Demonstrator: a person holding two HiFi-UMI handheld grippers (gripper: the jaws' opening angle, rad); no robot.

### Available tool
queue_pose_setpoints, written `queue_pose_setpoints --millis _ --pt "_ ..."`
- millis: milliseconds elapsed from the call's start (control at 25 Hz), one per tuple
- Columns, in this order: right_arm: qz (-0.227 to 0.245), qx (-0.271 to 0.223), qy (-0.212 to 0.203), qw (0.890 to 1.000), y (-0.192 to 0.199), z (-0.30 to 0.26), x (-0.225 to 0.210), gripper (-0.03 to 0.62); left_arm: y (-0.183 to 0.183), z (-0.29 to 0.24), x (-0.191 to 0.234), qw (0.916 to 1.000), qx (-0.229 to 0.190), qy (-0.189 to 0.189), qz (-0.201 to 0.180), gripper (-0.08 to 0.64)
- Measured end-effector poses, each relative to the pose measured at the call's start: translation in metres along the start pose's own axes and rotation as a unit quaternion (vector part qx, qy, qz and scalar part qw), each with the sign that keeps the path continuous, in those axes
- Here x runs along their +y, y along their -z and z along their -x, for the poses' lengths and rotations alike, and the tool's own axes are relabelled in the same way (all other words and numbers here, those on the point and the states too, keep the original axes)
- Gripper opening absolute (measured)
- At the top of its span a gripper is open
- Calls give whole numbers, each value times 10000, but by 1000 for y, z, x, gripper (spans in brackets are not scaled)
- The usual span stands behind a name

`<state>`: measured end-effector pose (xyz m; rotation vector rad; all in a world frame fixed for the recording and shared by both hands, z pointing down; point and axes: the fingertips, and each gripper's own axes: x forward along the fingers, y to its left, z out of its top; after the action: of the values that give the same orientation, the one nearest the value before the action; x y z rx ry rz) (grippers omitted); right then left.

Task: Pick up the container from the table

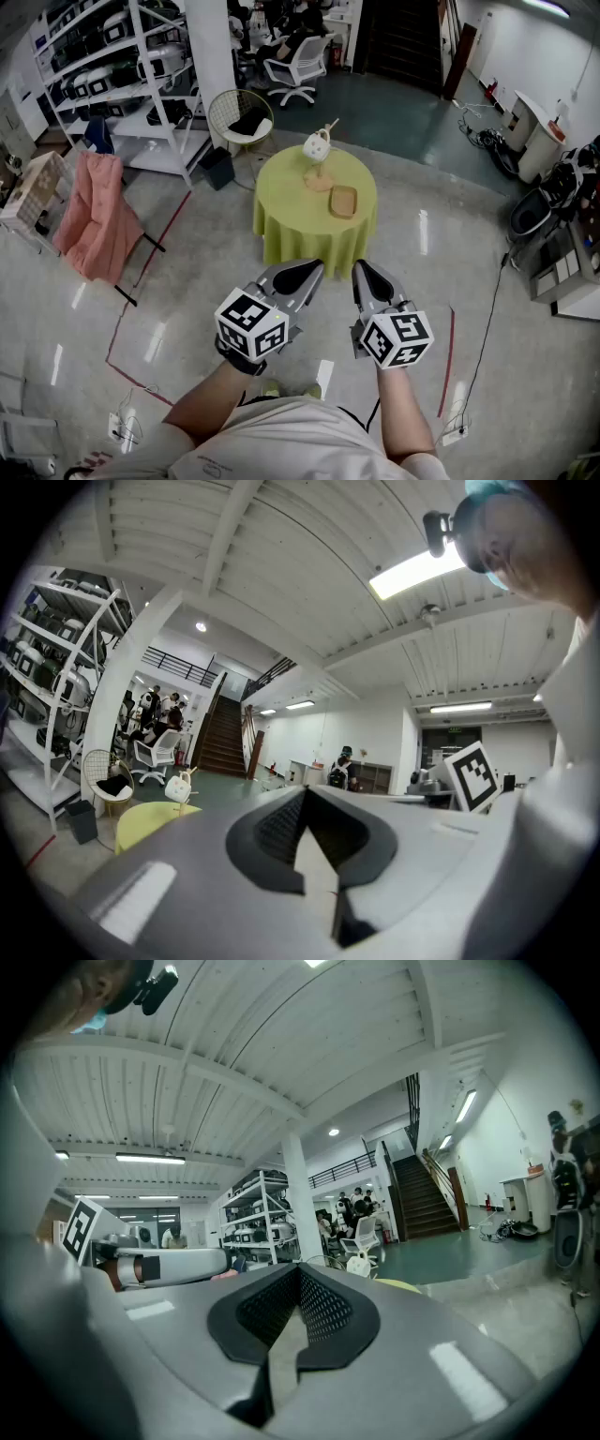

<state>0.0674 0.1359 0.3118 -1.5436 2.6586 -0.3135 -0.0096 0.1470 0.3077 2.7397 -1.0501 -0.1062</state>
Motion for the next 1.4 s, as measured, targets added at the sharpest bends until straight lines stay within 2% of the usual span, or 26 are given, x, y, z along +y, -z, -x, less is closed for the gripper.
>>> queue_pose_setpoints --millis 640,1080,1400 --pt "-26 -13 -145 9999 4 4 -6 9 11 -9 -3 10000 59 -1 14 6" --pt "-74 -38 -254 9996 18 18 -33 9 31 -22 -9 9999 108 -82 -71 6" --pt "-49 39 -161 9999 23 6 -53 9 34 -37 5 9998 116 -143 -67 6"
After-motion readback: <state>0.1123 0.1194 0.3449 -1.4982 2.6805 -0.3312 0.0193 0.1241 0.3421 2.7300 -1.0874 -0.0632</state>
